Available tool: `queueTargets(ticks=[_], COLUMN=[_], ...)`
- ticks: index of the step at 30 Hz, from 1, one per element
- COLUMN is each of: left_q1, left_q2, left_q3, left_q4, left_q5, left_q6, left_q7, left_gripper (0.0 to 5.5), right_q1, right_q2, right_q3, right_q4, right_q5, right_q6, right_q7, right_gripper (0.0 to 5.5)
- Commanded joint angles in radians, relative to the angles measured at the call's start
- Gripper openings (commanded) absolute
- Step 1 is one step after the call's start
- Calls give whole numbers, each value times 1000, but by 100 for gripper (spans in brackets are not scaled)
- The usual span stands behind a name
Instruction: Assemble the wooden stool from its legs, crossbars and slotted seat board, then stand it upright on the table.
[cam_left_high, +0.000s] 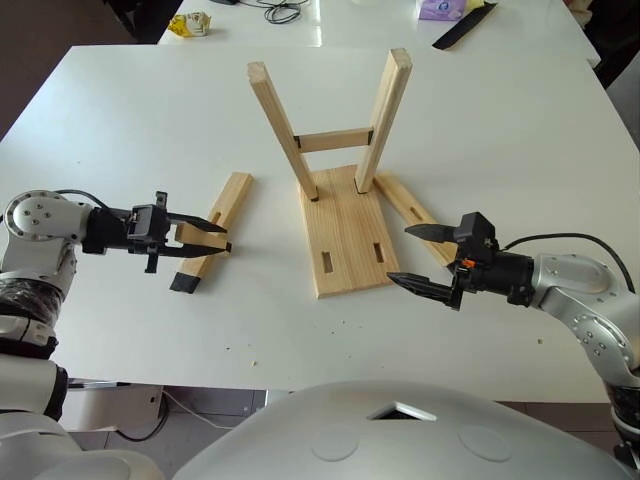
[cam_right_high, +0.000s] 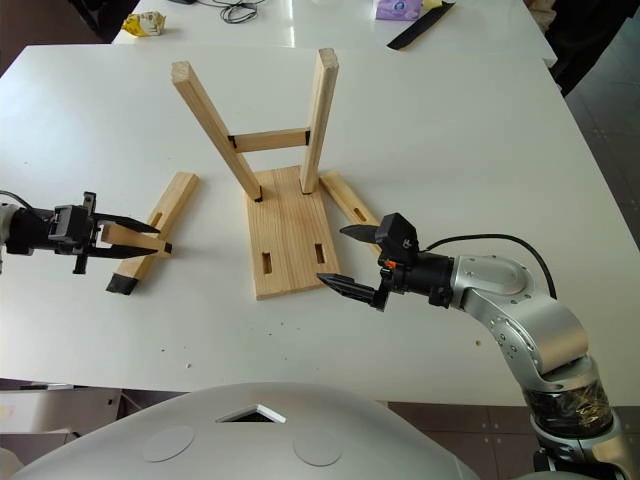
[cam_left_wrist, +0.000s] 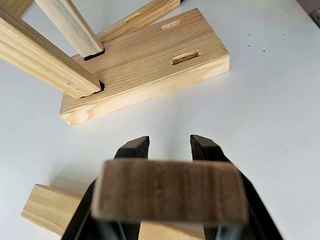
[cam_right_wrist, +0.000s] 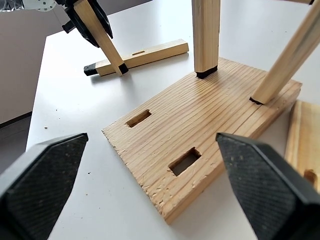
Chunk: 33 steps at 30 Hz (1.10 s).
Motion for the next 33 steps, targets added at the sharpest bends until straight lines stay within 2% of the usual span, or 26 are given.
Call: queueTargets(ticks=[1,7,16,33], left_q1=[-101,-205,-290,-328], left_q2=[-32,-72,-76,-72], left_q3=[35,53,-30,-91], left_q4=[39,48,243,324], left_q5=[37,38,151,160], left_q6=[-17,7,-175,-251], left_q7=[-4,-4,-4,-4], left_gripper=[132,132,132,132], right_q1=[-7,3,6,36], right_q2=[-5,-3,1,6], right_q3=[-4,-3,5,7], right_q4=[-5,-12,-17,-39], right_q5=[7,7,8,16], right_q6=[11,9,11,16], right_q7=[-7,-12,-18,-35], right_gripper=[472,472,472,472])
